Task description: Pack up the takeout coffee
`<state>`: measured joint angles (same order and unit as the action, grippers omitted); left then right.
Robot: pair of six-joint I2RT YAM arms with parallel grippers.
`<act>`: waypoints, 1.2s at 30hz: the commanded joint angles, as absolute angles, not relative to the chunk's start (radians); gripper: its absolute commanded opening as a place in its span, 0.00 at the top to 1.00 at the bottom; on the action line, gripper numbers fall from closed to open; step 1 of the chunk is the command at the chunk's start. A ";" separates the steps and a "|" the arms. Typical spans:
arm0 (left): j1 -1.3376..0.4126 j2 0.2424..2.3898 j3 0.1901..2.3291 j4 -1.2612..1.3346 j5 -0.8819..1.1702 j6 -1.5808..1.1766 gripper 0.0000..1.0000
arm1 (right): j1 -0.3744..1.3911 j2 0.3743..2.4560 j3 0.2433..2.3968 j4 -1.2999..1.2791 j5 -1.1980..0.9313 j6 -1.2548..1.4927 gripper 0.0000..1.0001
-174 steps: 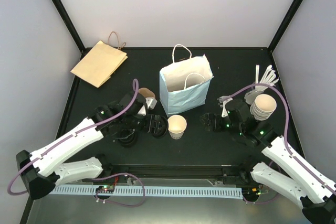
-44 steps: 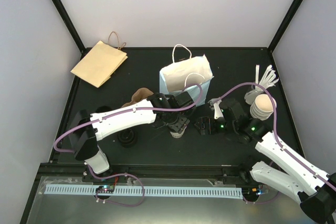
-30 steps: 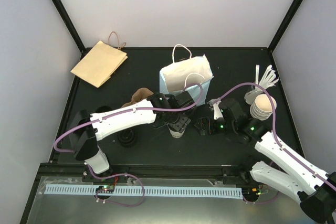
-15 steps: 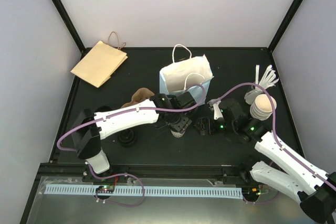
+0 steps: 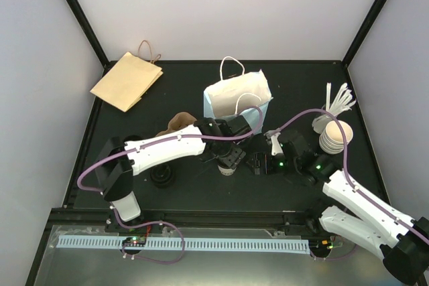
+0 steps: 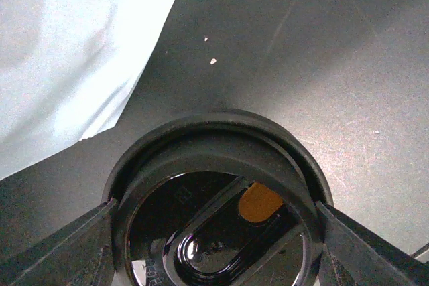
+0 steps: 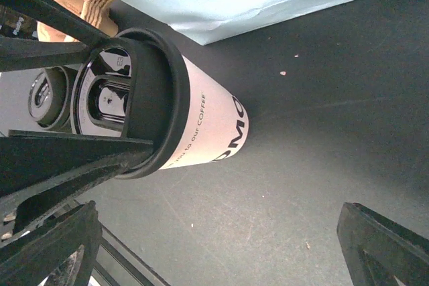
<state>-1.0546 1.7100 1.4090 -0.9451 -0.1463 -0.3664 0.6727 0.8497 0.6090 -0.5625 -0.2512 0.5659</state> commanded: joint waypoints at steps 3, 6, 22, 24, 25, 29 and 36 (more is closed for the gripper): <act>-1.033 1.776 1.412 -1.004 -0.094 -0.370 0.24 | 0.667 0.865 0.566 -0.417 -0.296 0.647 0.08; -1.023 1.779 1.406 -1.002 -0.068 -0.367 0.24 | 0.656 0.889 0.560 -0.376 -0.316 0.675 0.15; -1.024 1.789 1.342 -0.966 0.017 -0.329 0.25 | 0.531 0.984 0.481 -0.171 -0.508 0.760 0.46; -1.027 1.789 1.330 -0.963 0.032 -0.331 0.25 | 0.530 0.996 0.478 -0.157 -0.525 0.763 0.48; -1.030 1.787 1.325 -0.962 0.035 -0.331 0.25 | 0.530 1.003 0.475 -0.148 -0.536 0.765 0.48; -1.040 1.767 1.296 -0.948 0.044 -0.332 0.25 | 0.531 1.037 0.472 -0.131 -0.568 0.764 0.52; -1.070 1.750 1.263 -0.936 0.071 -0.317 0.26 | 0.531 1.072 0.454 -0.078 -0.627 0.769 0.57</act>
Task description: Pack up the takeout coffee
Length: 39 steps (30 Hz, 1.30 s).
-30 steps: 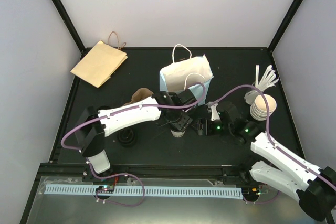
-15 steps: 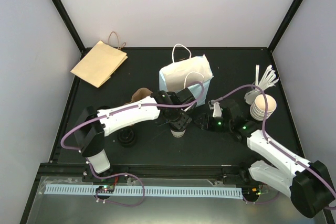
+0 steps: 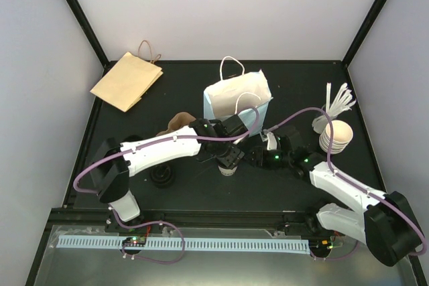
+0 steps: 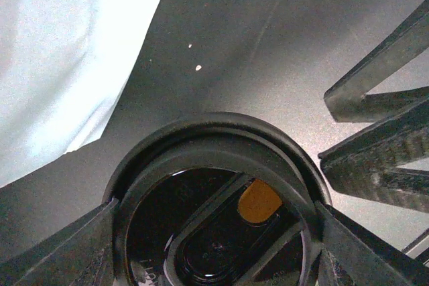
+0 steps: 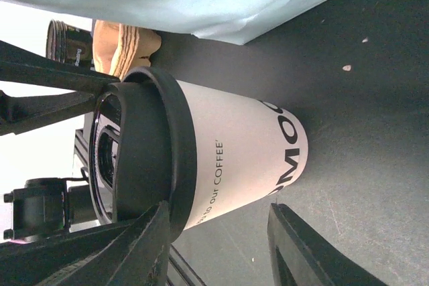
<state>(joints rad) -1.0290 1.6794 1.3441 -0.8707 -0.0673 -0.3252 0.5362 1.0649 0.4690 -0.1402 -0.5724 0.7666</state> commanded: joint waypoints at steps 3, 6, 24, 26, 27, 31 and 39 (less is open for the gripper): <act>-1.080 1.750 1.259 -0.940 0.073 -0.313 0.27 | 0.531 1.066 0.445 -0.069 -0.638 0.773 0.58; -1.086 1.748 1.258 -0.944 0.077 -0.311 0.27 | 0.531 1.066 0.444 -0.072 -0.626 0.775 0.58; -1.093 1.698 1.218 -0.932 0.127 -0.291 0.27 | 0.532 1.101 0.414 -0.058 -0.600 0.782 0.60; -1.095 1.698 1.215 -0.928 0.128 -0.283 0.27 | 0.531 1.117 0.408 -0.049 -0.595 0.781 0.61; -1.096 1.697 1.214 -0.928 0.128 -0.280 0.27 | 0.531 1.122 0.404 -0.045 -0.591 0.781 0.62; -1.097 1.693 1.209 -0.931 0.124 -0.274 0.27 | 0.531 1.128 0.397 -0.029 -0.577 0.788 0.62; -1.104 1.684 1.206 -0.928 0.123 -0.268 0.27 | 0.531 1.148 0.415 -0.040 -0.531 0.787 0.67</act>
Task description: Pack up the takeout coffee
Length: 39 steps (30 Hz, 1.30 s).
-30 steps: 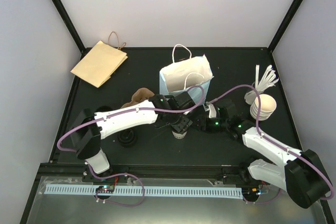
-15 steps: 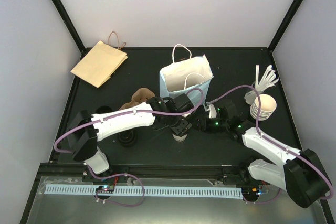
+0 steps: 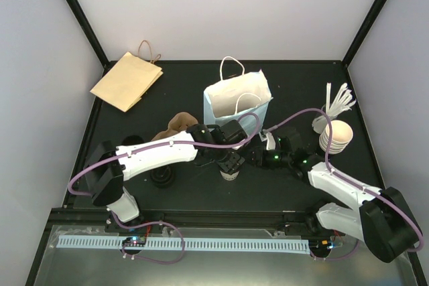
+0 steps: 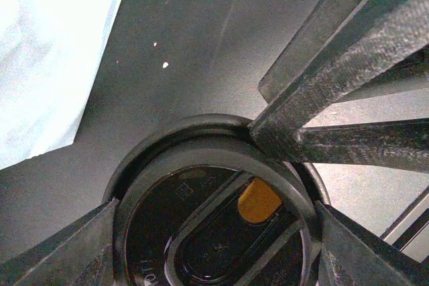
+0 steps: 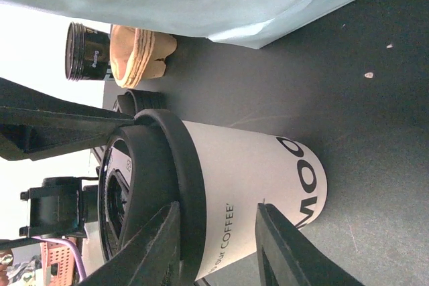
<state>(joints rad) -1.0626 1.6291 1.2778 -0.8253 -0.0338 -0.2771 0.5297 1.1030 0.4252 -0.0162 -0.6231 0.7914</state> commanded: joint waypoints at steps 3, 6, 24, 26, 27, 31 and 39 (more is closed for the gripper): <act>-1.109 1.683 1.206 -0.926 0.122 -0.265 0.28 | 0.530 1.188 0.425 -0.016 -0.536 0.791 0.69; -1.113 1.691 1.207 -0.925 0.116 -0.264 0.28 | 0.531 1.226 0.433 0.014 -0.543 0.801 0.70; -1.123 1.704 1.217 -0.910 0.098 -0.264 0.28 | 0.552 1.375 0.477 0.017 -0.544 0.744 0.72; -1.123 1.706 1.218 -0.910 0.097 -0.265 0.28 | 0.567 1.377 0.461 0.023 -0.535 0.745 0.72; -1.123 1.707 1.218 -0.911 0.096 -0.266 0.28 | 0.575 1.374 0.447 0.031 -0.530 0.749 0.72; -1.123 1.705 1.213 -0.909 0.095 -0.269 0.28 | 0.596 1.362 0.390 0.056 -0.517 0.760 0.72; -1.123 1.701 1.224 -0.920 0.079 -0.276 0.28 | 0.597 1.222 0.429 -0.091 -0.422 0.707 0.72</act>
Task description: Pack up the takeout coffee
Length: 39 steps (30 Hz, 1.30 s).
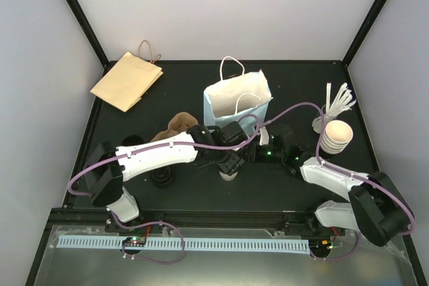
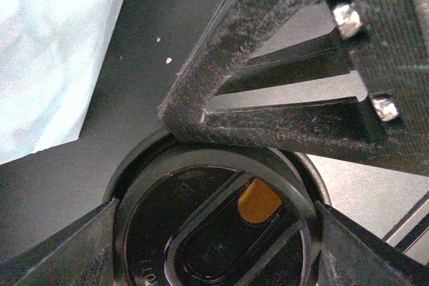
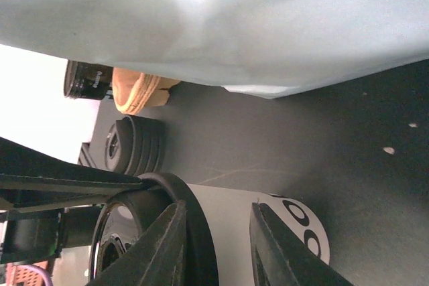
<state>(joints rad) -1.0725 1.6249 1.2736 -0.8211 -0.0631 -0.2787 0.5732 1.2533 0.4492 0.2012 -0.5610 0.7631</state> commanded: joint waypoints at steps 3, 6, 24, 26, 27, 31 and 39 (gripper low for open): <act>-1.123 1.700 1.228 -0.926 0.072 -0.278 0.28 | 0.597 1.115 0.462 -0.174 -0.355 0.686 0.70; -1.123 1.698 1.233 -0.930 0.063 -0.283 0.28 | 0.595 1.028 0.487 -0.246 -0.295 0.667 0.69; -1.120 1.702 1.409 -1.031 -0.003 -0.307 0.14 | 0.596 0.856 0.508 -0.344 -0.334 0.597 0.63; -1.119 1.701 1.423 -1.036 -0.002 -0.308 0.13 | 0.595 0.871 0.516 -0.344 -0.371 0.586 0.63; -1.118 1.701 1.430 -1.039 -0.004 -0.309 0.13 | 0.596 0.879 0.518 -0.341 -0.390 0.585 0.62; -1.118 1.699 1.452 -1.048 -0.005 -0.311 0.13 | 0.597 0.906 0.520 -0.321 -0.458 0.582 0.60; -1.117 1.686 1.488 -1.062 -0.014 -0.322 0.10 | 0.597 0.915 0.515 -0.312 -0.488 0.574 0.59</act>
